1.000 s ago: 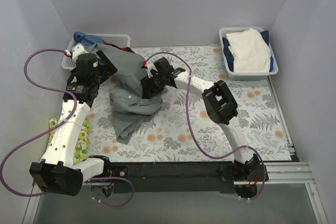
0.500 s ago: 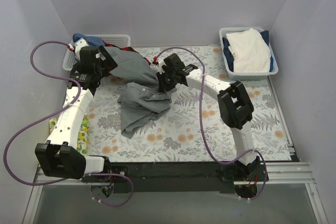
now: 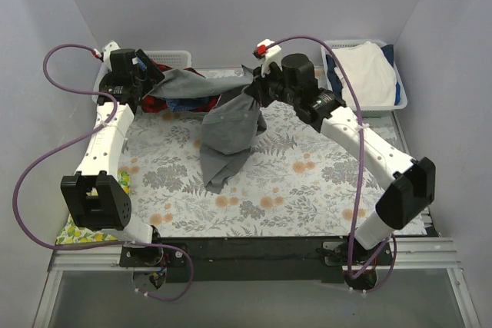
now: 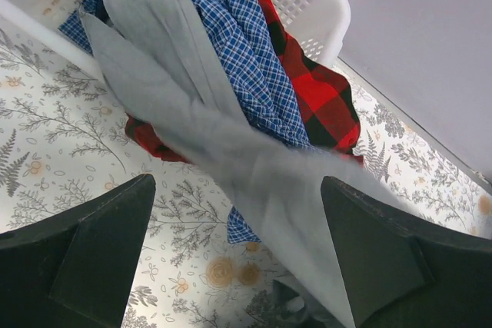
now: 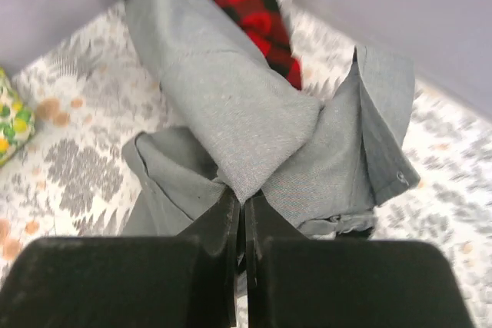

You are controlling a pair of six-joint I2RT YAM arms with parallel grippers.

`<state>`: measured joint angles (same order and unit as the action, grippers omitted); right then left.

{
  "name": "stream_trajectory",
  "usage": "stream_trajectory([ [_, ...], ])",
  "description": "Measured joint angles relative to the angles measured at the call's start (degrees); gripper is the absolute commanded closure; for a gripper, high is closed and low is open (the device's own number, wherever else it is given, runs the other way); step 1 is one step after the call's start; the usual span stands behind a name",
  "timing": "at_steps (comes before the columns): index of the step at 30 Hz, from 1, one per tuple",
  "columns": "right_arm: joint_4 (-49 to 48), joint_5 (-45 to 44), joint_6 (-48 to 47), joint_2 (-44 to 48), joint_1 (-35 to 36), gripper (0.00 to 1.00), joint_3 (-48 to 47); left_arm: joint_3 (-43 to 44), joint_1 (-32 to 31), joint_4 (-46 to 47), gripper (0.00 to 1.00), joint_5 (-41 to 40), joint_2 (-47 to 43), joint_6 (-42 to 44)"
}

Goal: Fold and stack the long sleeve shirts
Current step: Move the shirt to the center of the board

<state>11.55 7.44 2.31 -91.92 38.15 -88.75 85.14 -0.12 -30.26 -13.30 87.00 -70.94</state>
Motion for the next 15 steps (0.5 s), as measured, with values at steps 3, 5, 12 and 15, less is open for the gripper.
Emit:
stream_trajectory([
  [3,-5.55,-2.56,-0.26,6.1,-0.24,0.99,3.89,0.13,0.04,0.79,0.1,1.05,1.81,0.22],
  [5,-9.46,-4.98,-0.37,10.69,-0.5,0.99,6.91,0.61,0.04,0.96,0.1,1.97,2.84,0.48],
  [12,-21.24,-16.06,-1.9,21.4,-0.92,0.99,10.8,1.62,0.0,1.95,0.09,5.22,4.87,0.66],
  [15,-24.0,-19.96,-3.61,24.44,-0.96,0.99,12.39,1.62,0.0,1.99,0.09,7.13,5.31,0.59],
])
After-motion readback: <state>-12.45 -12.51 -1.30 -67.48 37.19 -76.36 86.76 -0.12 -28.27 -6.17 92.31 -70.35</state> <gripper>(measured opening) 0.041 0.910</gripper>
